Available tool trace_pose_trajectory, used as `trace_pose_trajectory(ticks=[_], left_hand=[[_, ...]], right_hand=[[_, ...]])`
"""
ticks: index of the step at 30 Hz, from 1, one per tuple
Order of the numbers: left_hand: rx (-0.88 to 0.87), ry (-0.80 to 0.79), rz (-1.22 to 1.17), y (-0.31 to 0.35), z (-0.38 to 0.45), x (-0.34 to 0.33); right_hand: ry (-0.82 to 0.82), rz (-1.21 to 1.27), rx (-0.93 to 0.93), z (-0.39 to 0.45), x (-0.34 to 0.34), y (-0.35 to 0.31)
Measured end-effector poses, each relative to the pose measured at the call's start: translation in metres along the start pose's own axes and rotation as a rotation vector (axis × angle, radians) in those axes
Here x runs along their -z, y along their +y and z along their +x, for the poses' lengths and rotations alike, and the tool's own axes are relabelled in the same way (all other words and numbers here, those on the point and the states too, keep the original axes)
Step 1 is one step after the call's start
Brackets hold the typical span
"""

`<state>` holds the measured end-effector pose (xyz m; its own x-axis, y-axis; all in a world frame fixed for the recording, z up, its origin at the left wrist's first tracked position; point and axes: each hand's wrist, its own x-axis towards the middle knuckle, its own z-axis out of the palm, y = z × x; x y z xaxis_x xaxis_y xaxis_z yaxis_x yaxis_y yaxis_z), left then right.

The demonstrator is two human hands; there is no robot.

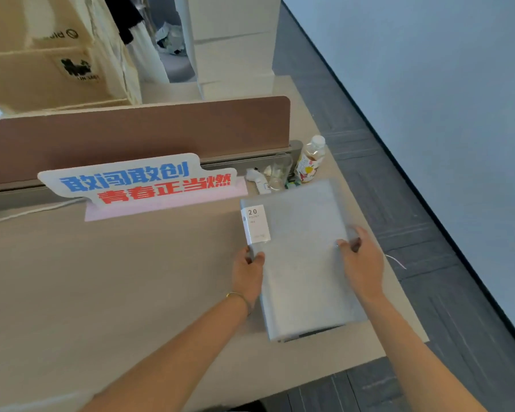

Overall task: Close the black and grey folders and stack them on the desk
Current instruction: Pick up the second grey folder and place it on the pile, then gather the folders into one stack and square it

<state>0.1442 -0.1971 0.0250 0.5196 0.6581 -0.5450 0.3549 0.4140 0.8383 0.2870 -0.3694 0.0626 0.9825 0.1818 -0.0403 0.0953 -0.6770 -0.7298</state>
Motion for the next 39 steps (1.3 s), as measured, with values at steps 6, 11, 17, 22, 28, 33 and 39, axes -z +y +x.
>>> trace_pose_trajectory(ticks=[6,11,17,22,28,33,39], left_hand=[[0.019,0.051,0.400,-0.036,0.019,-0.044],[0.022,0.085,0.450,-0.046,0.023,-0.050],[0.015,0.128,0.483,-0.045,0.027,-0.053],[0.082,0.148,0.487,-0.045,0.027,-0.053],[0.265,0.082,0.156,-0.052,0.027,-0.068],[0.302,0.173,-0.060,-0.044,0.034,-0.077],[0.415,0.139,-0.123,-0.075,0.074,-0.042]], right_hand=[[-0.070,-0.053,-0.114,0.033,-0.002,0.060],[-0.159,-0.036,-0.190,0.045,-0.020,0.090],[-0.242,-0.015,-0.259,0.055,-0.039,0.108],[-0.346,-0.033,-0.312,0.061,-0.053,0.120],[-0.386,0.045,-0.381,0.065,-0.054,0.114],[-0.399,0.095,-0.451,0.068,-0.053,0.112],[-0.426,0.143,-0.491,0.056,-0.053,0.107]])
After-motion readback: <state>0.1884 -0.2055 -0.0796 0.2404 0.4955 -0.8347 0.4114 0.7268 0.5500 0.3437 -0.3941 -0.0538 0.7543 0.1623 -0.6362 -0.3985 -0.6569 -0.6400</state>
